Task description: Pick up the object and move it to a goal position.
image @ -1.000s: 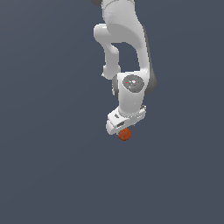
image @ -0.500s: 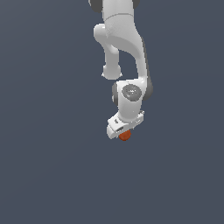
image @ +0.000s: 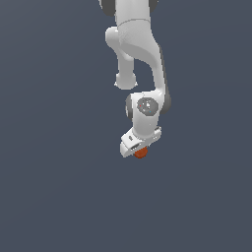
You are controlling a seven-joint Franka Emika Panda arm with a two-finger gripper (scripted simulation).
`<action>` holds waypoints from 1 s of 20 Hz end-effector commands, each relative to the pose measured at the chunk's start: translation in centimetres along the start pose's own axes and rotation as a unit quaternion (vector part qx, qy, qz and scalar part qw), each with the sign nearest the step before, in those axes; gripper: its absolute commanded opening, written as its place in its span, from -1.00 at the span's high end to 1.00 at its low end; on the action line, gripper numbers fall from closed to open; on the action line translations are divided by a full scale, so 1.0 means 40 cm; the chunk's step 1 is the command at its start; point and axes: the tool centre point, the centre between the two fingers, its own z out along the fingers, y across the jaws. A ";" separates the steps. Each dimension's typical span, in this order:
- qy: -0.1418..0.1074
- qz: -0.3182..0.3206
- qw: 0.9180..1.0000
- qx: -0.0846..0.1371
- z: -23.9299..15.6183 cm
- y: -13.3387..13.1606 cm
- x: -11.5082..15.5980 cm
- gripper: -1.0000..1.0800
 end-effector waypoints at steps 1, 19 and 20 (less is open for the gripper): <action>0.000 -0.001 1.000 0.000 0.002 -0.002 0.001 1.00; 0.000 0.000 1.000 0.000 -0.142 -0.068 0.011 1.00; 0.000 0.000 1.000 0.000 -0.163 -0.078 0.013 1.00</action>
